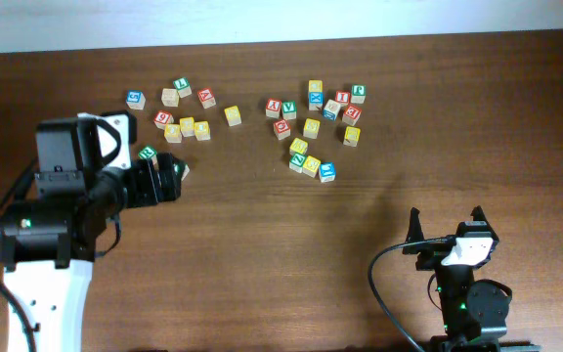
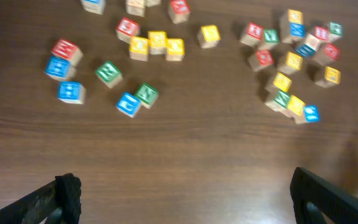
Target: Spell out RSS
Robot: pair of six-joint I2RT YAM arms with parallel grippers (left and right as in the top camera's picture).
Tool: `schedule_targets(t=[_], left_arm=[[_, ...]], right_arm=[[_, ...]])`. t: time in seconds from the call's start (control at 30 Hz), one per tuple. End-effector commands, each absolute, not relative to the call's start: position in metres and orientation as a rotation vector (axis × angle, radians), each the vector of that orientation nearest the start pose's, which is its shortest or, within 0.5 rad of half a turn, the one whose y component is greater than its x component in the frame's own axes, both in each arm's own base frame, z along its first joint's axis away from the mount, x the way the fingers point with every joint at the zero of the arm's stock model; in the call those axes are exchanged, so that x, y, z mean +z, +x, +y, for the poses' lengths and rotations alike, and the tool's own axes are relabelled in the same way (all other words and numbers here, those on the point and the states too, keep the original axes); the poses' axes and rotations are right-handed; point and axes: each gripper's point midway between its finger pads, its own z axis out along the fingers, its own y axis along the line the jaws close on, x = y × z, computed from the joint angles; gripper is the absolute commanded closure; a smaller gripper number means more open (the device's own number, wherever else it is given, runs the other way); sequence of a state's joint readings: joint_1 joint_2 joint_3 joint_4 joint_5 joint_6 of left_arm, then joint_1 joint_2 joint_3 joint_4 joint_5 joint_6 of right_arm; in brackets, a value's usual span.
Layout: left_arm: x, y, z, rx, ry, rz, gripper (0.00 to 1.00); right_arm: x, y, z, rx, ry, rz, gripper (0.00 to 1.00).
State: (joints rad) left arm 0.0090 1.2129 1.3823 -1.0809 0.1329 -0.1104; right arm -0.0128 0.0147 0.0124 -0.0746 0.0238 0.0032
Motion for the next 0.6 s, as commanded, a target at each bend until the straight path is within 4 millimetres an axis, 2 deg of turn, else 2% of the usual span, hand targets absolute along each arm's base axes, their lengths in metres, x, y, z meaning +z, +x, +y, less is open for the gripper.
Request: schedule_targets(t=[0.0,0.1,0.27,0.4,0.5,0.57], left_arm=[[0.266,0.316,-0.006,-0.115,-0.138,2.493,0.01],[0.253,0.323,-0.007,-0.115,-0.142,2.537,0.01],[0.233,0.331,-0.019,-0.205,-0.123,2.607,0.01],[0.225,0.334,-0.019,-0.205,-0.126,2.631,0.0],[0.227,0.337,-0.019,-0.205,-0.124,2.616,0.16],[0.227,0.339,-0.019,-0.205,-0.123,2.61,0.21]], right_arm=[[0.155,0.246,-0.005,-0.017,0.023,1.654,0.02],[0.155,0.246,-0.005,-0.017,0.023,1.654,0.02],[0.155,0.246,-0.005,-0.017,0.023,1.654,0.02],[0.155,0.246,-0.005,-0.017,0.023,1.654,0.02],[0.155,0.246,-0.005,-0.017,0.023,1.654,0.02],[0.155,0.246,-0.005,-0.017,0.023,1.654,0.02]])
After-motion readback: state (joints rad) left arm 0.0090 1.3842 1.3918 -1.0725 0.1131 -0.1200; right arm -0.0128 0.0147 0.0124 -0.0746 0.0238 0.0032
